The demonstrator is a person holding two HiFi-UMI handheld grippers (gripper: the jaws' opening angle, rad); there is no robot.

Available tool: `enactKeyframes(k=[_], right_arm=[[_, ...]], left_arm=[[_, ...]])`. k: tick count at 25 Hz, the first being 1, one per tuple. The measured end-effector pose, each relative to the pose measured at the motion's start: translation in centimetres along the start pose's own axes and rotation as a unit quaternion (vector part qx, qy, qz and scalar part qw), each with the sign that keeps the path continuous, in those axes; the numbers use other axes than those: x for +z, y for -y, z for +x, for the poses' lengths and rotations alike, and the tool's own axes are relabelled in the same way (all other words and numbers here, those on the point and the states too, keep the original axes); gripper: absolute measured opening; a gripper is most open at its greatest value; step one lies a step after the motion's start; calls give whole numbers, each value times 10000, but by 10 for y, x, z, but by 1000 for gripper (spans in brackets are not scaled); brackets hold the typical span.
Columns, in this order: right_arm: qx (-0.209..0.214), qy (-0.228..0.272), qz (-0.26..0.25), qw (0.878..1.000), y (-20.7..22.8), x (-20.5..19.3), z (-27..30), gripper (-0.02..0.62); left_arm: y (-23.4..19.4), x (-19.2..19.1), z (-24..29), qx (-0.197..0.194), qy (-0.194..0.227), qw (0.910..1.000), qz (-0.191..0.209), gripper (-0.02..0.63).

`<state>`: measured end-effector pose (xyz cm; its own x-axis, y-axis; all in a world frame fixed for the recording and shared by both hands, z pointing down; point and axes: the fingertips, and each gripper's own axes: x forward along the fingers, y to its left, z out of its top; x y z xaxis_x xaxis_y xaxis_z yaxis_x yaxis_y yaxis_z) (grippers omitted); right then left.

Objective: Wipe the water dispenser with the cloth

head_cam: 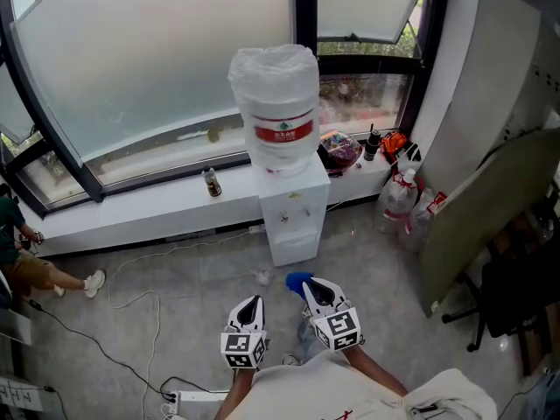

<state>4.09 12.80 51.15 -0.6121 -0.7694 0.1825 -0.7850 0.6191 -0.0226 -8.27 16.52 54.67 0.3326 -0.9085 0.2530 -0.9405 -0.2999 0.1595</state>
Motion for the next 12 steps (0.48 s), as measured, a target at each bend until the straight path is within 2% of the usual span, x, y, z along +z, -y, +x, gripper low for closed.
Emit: enactKeyframes(k=[12], right_arm=[[-23,47,3,10000,-4,1,-11,37]], left_arm=[[7,2,-8,-17,77,9999,83,12]])
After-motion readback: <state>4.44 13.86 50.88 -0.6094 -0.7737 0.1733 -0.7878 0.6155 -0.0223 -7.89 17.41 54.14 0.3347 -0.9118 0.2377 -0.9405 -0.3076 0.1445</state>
